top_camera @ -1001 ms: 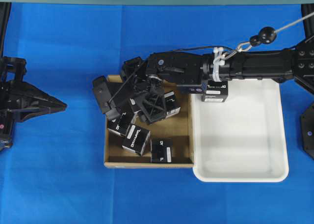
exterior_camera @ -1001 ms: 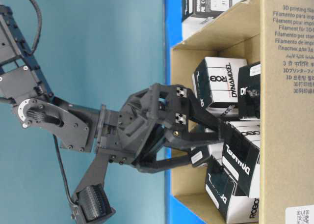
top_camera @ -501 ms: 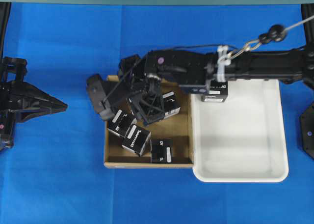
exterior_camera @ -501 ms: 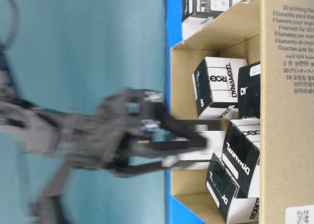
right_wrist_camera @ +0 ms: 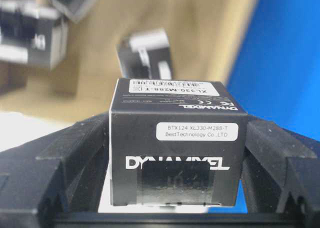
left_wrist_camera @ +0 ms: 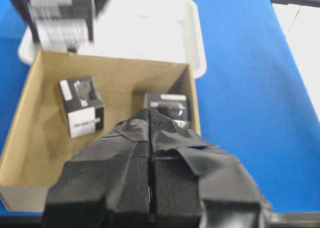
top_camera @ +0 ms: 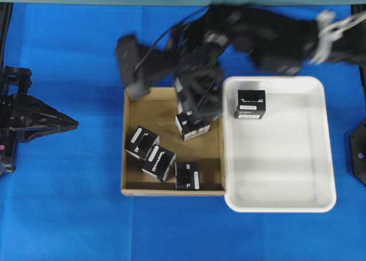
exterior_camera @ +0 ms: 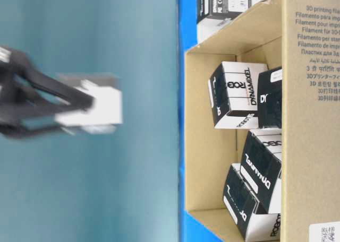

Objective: Pick a box that is randomly placed inside the cardboard box.
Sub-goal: 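Lift the held box and carry it right into the white tray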

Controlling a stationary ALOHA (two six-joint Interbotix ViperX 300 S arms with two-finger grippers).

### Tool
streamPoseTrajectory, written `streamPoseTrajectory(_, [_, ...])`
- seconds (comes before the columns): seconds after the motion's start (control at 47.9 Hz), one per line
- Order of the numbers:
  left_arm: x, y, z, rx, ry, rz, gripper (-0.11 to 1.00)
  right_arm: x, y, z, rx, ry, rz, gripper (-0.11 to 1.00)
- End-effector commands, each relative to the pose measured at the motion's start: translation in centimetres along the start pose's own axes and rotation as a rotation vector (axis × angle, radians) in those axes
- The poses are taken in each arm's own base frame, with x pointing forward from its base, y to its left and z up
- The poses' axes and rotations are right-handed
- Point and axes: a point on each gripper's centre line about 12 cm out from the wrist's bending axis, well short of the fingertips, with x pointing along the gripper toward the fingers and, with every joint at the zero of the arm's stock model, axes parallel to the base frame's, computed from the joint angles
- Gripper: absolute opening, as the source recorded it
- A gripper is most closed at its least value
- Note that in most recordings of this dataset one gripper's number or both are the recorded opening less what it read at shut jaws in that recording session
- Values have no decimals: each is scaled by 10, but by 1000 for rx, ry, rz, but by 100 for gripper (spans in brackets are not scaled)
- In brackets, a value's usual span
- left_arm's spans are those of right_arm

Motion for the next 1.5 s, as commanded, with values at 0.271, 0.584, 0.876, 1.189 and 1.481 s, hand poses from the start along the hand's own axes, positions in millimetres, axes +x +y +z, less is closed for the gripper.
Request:
streamPoseTrajectory(0.271, [1, -1, 11, 0, -26, -3, -7, -45, -4, -59, 91, 8, -12, 73])
streamPoseTrajectory(0.584, [1, -2, 11, -4, -24, -4, -7, -36, 24, -130, 145, 19, -13, 73])
streamPoseTrajectory(0.876, [2, -1, 10, -30, -20, -4, -7, -9, 36, -177, 175, -51, -69, 73])
streamPoseTrajectory(1.189, [2, -1, 10, -30, -20, -4, -7, 55, 48, -213, 196, -18, -63, 73])
streamPoseTrajectory(1.481, [2, -2, 10, -32, -21, -4, -7, 101, 46, -223, 205, -38, -90, 73])
